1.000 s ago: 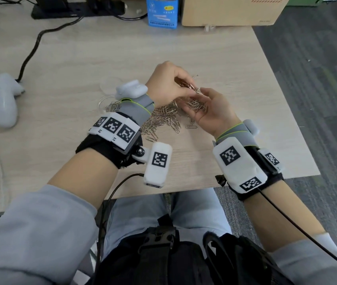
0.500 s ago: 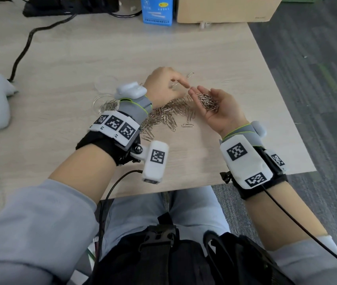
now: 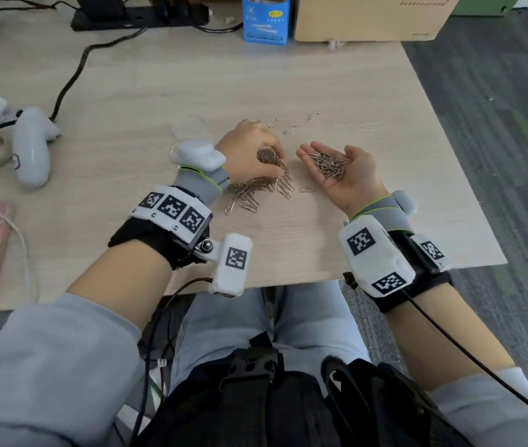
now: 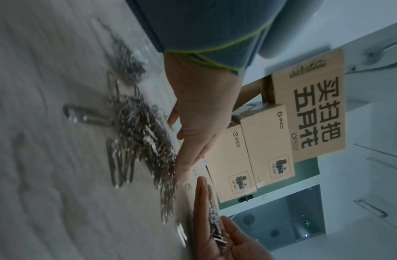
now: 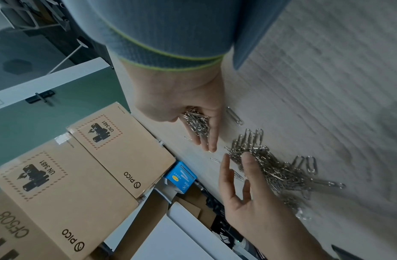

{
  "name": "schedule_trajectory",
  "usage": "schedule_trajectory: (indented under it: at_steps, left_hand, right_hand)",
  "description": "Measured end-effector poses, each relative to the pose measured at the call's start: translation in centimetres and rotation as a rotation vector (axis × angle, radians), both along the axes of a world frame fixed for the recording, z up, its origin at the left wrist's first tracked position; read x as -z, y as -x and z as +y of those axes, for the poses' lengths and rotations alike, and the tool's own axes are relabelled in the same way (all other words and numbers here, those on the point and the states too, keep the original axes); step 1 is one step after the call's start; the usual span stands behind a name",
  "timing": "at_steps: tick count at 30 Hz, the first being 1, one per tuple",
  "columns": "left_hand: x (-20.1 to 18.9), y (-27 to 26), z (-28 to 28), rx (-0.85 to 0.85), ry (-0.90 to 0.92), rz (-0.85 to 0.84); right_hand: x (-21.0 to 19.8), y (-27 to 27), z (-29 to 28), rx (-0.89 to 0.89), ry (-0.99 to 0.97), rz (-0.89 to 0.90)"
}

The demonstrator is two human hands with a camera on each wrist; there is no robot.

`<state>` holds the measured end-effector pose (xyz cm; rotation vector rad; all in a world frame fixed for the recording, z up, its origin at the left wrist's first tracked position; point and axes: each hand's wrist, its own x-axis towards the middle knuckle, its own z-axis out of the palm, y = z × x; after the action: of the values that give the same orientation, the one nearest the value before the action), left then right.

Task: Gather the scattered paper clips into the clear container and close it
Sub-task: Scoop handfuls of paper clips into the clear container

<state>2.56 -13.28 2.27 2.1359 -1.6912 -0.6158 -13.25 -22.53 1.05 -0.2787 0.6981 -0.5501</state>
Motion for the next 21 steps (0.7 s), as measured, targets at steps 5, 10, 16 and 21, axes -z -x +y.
schedule_trajectory:
  at_steps: [5,10,16,21]
  left_hand:
    - [-1.1,-1.0,2.3,0.043,-0.209,-0.133]
    - [-0.4,-1.1,2.2,-0.009,-0.169,-0.089]
    - [0.1,-0.7,1.3,-0.092,-0.019,-0.084]
    - [0.7,-1.0,0.8,-0.194,0.100,-0.016]
  right_hand:
    - [-0.2,-0.9,1.1,0.004,0.001,-0.004]
    - [-0.1,-1.0,1.3,-0.012,0.004,0.015]
    - [-0.1,-0.6,1.3,0.003,0.007,0.008]
    - [-0.2,-0.4,1.0,0.027,-0.002,0.006]
